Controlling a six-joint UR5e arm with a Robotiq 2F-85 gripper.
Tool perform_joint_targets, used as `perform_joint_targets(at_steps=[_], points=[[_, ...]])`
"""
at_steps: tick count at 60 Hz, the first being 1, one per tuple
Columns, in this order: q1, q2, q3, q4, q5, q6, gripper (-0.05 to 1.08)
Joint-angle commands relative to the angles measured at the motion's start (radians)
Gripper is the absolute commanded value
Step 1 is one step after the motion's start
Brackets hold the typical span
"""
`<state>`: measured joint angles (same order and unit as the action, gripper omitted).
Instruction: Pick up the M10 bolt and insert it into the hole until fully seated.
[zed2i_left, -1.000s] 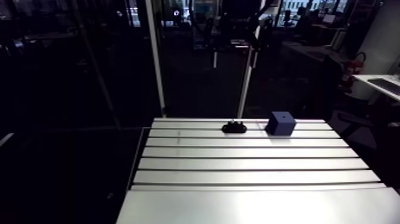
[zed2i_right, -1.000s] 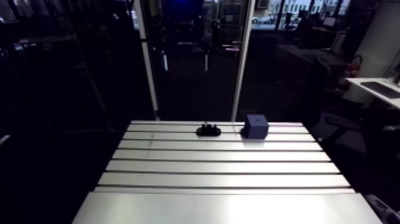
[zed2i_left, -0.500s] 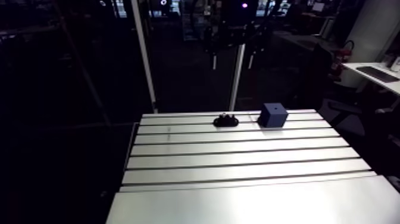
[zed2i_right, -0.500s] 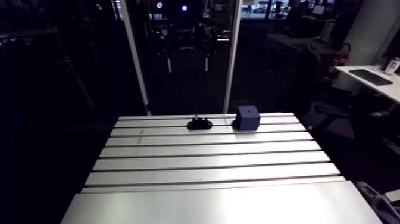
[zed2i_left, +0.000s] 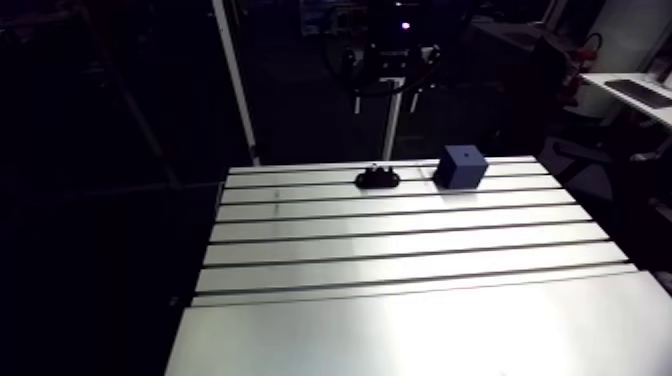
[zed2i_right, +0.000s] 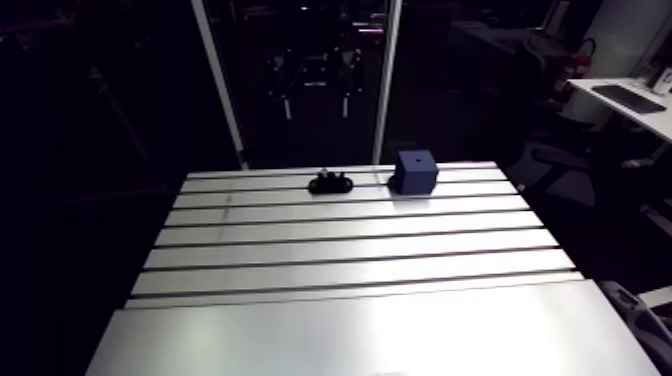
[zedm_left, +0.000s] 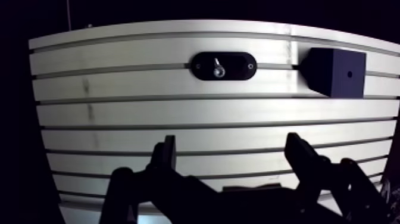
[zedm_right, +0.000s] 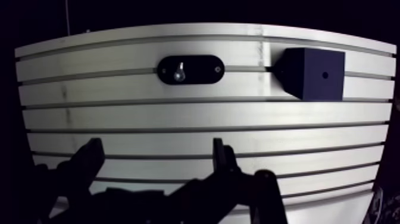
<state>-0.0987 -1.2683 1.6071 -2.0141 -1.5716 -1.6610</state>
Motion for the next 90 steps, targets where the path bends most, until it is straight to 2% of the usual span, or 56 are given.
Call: perform_joint_targets(at_steps=[1,10,16,38,48,90], points=[[-0.003,0.029,0.03,-0.095,0.013,0.002,0.01],[-0.005,0.037,0.054,-0.14,0.013,0.005,0.01],[-0.013,0.054,0.065,-0.189,0.018,0.002,0.01],[-0.015,0.083,0.08,-0.198,0.015,0.008,0.01],[-0.016,0.099,0.106,-0.291,0.018,0.001,0.01],[-0.016,0.149,0.118,-0.348,0.014,-0.021,0.01]])
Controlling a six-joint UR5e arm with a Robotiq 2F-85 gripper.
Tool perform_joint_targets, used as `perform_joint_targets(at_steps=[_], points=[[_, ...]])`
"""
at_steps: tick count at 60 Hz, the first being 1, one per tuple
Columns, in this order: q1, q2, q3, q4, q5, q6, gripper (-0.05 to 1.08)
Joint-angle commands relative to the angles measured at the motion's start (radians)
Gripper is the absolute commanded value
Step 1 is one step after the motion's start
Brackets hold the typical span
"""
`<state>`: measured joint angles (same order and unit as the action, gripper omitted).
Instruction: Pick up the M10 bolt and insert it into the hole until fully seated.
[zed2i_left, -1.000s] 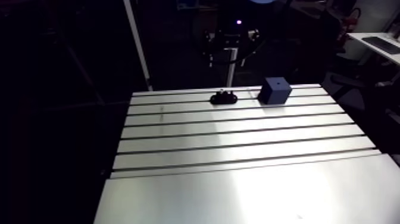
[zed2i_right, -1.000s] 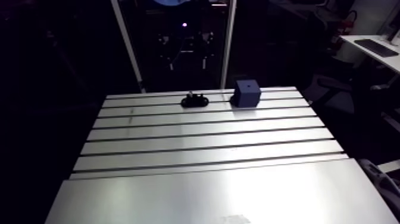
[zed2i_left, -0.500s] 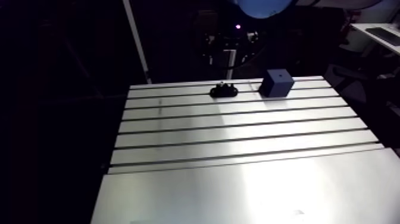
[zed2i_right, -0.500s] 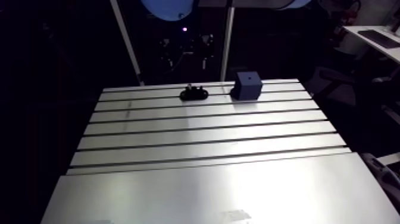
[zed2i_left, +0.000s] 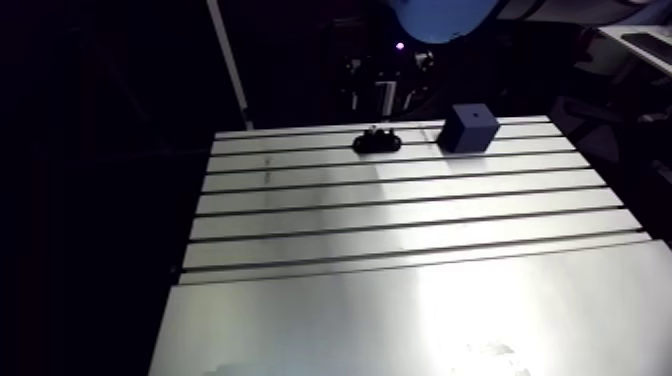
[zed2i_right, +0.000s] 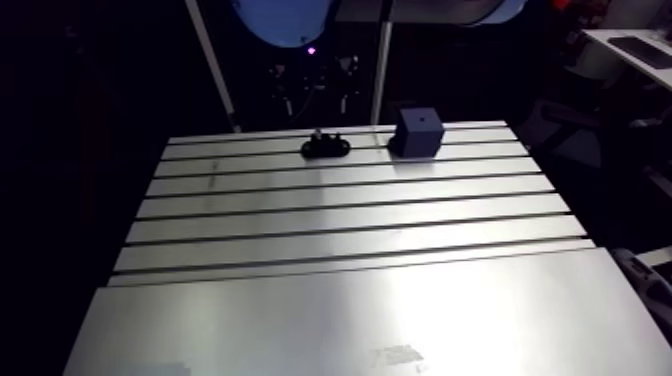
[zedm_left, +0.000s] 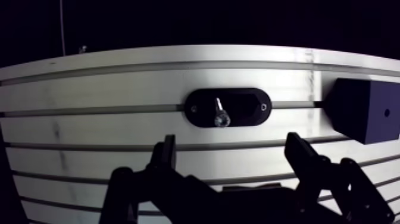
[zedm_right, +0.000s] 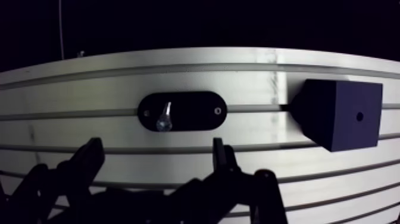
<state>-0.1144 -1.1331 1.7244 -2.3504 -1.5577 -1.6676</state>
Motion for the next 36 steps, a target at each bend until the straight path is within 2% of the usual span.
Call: perform_joint_targets(at_steps=[1,28,36], points=[[-0.001,0.019,-0.001,-0.011,0.0,-0.014,0.01],[0.001,0.046,0.001,-0.026,0.0,-0.016,0.02],[0.001,0.056,-0.004,-0.031,0.0,-0.016,0.14]])
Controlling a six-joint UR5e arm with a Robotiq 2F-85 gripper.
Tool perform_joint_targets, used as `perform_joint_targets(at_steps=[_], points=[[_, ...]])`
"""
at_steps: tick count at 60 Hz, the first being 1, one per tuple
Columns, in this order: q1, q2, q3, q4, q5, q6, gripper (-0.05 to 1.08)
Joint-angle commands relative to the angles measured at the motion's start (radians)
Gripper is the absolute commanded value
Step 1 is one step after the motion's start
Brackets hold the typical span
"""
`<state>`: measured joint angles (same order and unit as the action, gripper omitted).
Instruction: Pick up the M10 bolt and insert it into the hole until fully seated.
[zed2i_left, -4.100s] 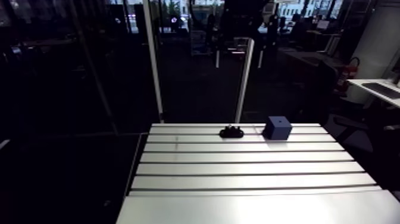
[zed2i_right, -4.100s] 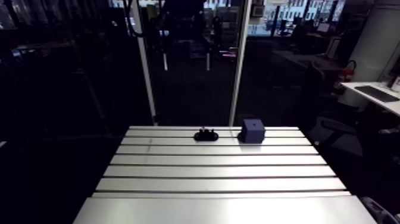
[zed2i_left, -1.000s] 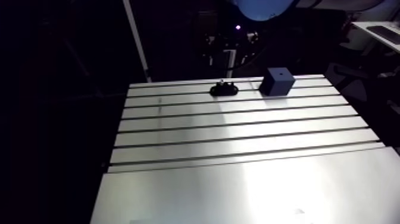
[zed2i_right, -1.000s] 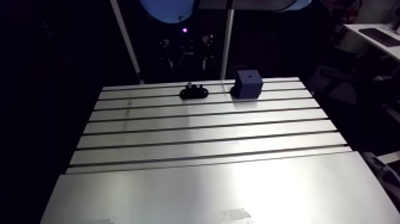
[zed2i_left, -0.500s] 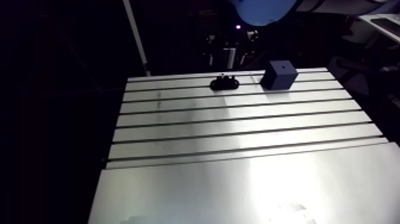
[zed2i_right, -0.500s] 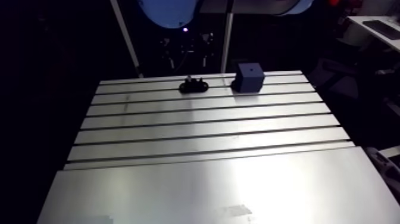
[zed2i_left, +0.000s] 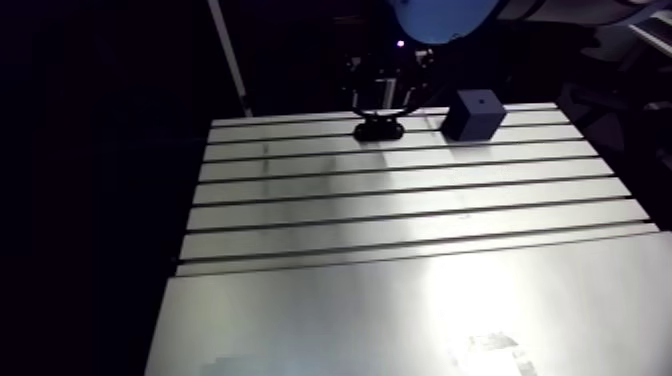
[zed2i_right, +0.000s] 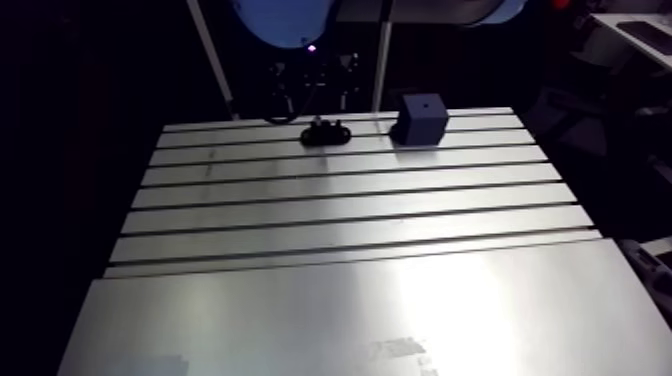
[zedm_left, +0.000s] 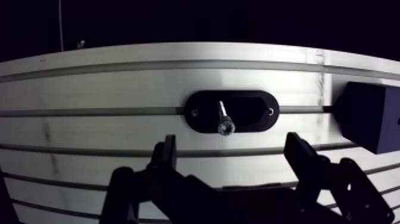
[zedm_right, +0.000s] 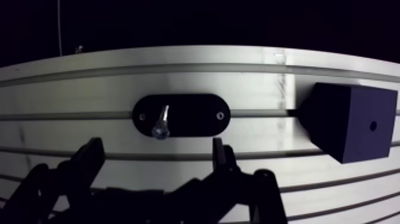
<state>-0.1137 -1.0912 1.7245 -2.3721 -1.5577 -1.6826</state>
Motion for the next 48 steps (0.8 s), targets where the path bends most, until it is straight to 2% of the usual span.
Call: perform_joint_targets(at_steps=[1,10,19,48], points=[[0.0,0.014,-0.004,-0.01,0.0,-0.001,0.14],[0.0,0.017,-0.003,-0.01,0.001,-0.001,0.29],[0.0,0.023,-0.003,-0.01,0.005,-0.001,0.36],[0.0,0.024,-0.009,-0.008,0.005,-0.001,0.44]])
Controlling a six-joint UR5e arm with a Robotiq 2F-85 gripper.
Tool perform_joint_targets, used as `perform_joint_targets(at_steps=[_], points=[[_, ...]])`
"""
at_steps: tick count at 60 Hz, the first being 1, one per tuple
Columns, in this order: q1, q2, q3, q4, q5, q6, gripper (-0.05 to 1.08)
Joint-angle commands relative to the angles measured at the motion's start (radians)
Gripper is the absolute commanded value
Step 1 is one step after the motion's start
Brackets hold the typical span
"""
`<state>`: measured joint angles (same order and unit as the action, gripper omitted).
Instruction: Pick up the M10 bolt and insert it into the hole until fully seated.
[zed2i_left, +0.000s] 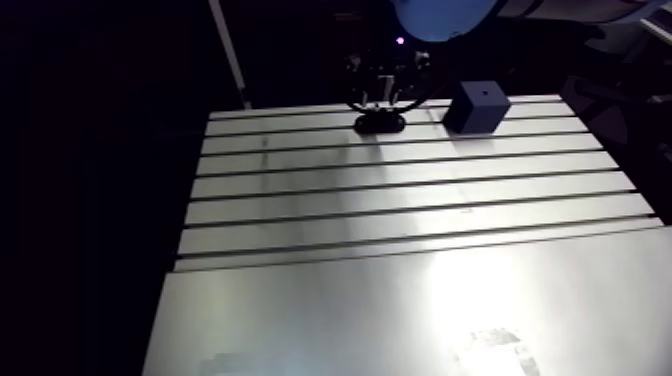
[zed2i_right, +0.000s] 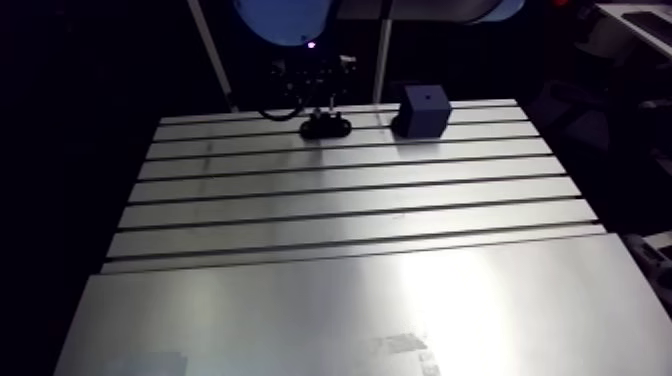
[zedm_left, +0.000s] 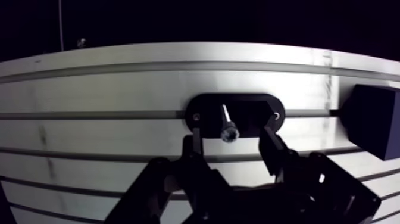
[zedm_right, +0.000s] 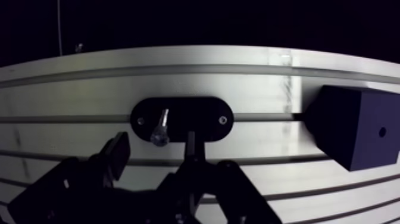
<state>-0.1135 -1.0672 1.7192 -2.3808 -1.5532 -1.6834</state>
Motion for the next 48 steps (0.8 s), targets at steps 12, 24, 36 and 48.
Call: perform_joint_targets(at_steps=[12,24,36,48], points=[[0.0,0.009,-0.002,0.001,0.002,0.001,0.44],[0.0,0.013,-0.005,0.002,0.0,0.001,0.46],[0.0,0.013,-0.005,0.004,-0.001,-0.002,0.46],[0.001,0.014,-0.004,0.004,-0.001,-0.002,0.46]])
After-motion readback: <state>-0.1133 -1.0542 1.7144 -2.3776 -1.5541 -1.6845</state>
